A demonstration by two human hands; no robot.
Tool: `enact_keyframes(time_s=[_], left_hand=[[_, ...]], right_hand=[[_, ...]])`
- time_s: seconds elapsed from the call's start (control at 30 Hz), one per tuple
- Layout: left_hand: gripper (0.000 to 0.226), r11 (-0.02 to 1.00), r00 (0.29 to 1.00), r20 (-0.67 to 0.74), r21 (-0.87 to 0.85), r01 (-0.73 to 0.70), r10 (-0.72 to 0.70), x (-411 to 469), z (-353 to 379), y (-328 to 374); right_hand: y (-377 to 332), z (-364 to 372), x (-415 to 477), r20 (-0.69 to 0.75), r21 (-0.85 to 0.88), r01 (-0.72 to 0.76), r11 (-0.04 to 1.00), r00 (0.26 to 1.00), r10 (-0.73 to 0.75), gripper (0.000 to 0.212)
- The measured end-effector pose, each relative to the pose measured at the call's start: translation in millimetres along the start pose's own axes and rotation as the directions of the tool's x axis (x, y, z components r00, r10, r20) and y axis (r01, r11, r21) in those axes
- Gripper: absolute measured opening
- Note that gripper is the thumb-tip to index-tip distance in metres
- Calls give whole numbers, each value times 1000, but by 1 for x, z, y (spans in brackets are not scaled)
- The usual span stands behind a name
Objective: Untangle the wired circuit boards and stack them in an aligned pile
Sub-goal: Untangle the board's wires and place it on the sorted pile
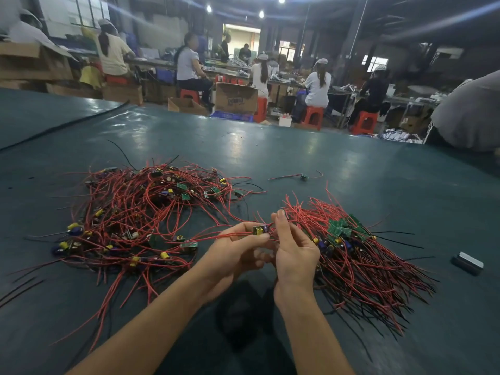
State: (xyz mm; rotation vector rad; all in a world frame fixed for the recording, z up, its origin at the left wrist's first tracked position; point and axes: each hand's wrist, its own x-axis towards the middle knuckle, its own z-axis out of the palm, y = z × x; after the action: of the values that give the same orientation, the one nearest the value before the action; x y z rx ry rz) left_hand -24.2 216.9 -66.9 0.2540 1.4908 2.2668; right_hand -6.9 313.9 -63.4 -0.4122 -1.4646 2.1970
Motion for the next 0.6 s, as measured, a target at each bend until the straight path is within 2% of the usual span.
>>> enact_keyframes(time_s=[0.07, 0.13, 0.3, 0.43, 0.6], left_hand=[[27, 988, 991, -55, 96, -119, 124, 1, 1, -1], [31, 977, 980, -93, 133, -164, 177, 2, 1, -1], [27, 976, 976, -97, 122, -183, 195, 3, -1, 0], [38, 963, 960, -142, 156, -220, 242, 3, -1, 0], [34, 943, 917, -247, 193, -271, 314, 5, 1, 0]], right_hand=[[0, 1, 0, -31, 3, 4, 1000, 999, -4, 26], [1, 0, 1, -45, 1, 6, 1000, 999, -6, 23], [3, 0, -1, 22, -76, 13, 997, 1000, -11, 24], [4, 2, -7, 103, -116, -21, 993, 994, 32, 27], [-1, 5, -7, 14, -95, -89, 992, 996, 91, 35]])
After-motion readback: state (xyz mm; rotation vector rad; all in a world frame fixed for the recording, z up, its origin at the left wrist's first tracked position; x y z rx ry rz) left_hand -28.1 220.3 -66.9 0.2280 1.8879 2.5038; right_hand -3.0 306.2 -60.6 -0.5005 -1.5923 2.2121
